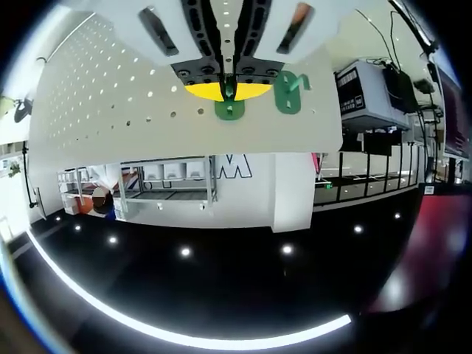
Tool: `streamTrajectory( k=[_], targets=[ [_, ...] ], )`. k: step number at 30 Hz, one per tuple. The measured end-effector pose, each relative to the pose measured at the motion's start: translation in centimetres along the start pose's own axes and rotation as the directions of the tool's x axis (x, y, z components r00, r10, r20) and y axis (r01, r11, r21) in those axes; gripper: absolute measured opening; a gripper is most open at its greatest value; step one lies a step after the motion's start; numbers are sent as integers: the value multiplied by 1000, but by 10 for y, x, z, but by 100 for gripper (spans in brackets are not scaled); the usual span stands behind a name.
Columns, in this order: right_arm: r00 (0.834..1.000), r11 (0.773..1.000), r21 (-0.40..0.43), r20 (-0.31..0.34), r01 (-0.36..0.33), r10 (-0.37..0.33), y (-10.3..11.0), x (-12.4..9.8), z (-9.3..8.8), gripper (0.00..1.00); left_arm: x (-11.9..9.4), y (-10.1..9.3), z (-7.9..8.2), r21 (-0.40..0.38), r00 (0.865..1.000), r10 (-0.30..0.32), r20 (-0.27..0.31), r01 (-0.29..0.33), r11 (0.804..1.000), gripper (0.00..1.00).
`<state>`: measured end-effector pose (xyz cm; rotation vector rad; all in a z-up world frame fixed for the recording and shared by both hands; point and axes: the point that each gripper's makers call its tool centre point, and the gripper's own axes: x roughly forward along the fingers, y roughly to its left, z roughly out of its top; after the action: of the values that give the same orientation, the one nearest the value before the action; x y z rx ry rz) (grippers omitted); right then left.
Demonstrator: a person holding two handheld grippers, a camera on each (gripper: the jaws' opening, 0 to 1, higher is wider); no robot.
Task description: Insert the hook assembly into the mounting plate slot until the hook locks in place.
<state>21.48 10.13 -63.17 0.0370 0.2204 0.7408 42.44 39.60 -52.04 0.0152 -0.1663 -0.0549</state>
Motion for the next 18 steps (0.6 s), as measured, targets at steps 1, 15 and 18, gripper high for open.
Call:
streamTrajectory(
  k=[1, 15, 18],
  targets=[
    [1000, 1000, 0, 0, 0, 0, 0, 0, 0, 87, 0, 0, -1, 2, 1000, -2, -8, 2, 1000, 3],
    [1000, 1000, -4, 0, 1, -1, -1, 0, 0, 86, -3, -1, -5, 17, 1000, -3, -3, 3, 1000, 3],
    [1000, 1000, -5, -2, -2, 2, 0, 1, -1, 86, -3, -1, -5, 24, 1000, -3, 1, 3, 1000, 4]
  ],
)
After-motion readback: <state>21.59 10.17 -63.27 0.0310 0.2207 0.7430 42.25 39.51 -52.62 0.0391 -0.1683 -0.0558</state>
